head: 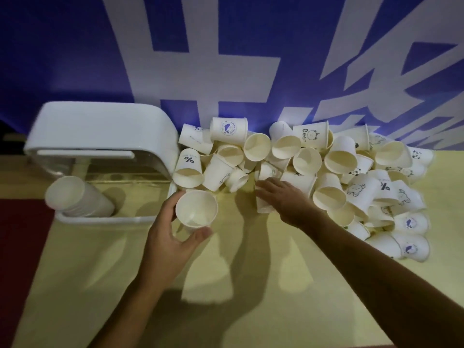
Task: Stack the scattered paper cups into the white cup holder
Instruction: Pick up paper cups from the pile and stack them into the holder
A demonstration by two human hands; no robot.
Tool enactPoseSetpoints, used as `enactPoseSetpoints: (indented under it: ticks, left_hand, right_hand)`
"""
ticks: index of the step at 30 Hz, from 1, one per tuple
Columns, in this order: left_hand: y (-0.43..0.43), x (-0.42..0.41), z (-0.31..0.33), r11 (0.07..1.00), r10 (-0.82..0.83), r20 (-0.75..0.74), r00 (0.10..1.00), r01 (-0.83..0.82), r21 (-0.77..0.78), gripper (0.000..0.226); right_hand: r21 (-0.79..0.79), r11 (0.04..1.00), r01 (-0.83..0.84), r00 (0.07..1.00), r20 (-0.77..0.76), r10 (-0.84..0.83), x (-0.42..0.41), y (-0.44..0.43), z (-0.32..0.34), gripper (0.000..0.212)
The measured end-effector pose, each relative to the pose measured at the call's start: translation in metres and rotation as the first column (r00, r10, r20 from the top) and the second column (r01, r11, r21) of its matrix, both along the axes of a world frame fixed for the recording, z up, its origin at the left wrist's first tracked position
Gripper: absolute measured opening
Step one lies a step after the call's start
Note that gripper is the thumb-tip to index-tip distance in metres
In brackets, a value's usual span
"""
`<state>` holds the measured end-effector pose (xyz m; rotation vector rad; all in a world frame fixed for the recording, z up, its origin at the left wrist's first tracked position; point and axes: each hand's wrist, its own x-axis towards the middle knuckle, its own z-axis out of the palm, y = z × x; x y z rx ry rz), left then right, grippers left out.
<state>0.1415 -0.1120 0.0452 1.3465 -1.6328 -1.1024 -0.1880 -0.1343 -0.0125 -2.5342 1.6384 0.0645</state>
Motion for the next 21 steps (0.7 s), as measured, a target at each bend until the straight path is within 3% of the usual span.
enactPoseSetpoints:
  ticks: [4, 13, 15, 18, 21]
  left_hand:
    - [0.003, 0.008, 0.002, 1.0, 0.0, 0.025, 1.0, 0.0, -0.014, 0.077]
    - [0.003, 0.01, -0.001, 1.0, -0.022, 0.05, 0.999, 0.022, 0.004, 0.076]
    - [0.002, 0.01, -0.001, 1.0, -0.028, 0.063, 0.998, 0.028, -0.003, 0.075]
    - [0.002, 0.011, 0.0, 1.0, -0.021, 0.086, 0.996, 0.022, -0.016, 0.071]
    - [0.002, 0.013, 0.002, 1.0, 0.0, 0.085, 0.996, 0.001, -0.014, 0.071]
  right_hand:
    - [-0.029, 0.971, -0.237, 0.947, -0.231, 0.224, -0.007, -0.009, -0.004, 0.059]
    - [-0.082, 0.936, -0.343, 0.908, -0.284, 0.308, 0.001, -0.025, -0.007, 0.046]
    - [-0.087, 0.953, -0.29, 0.94, -0.21, 0.267, 0.005, -0.026, -0.008, 0.058]
    - [-0.061, 0.991, -0.123, 0.99, 0.068, 0.127, 0.016, -0.02, -0.002, 0.074]
    - [0.128, 0.986, 0.104, 0.915, 0.377, -0.145, 0.037, -0.003, 0.014, 0.075]
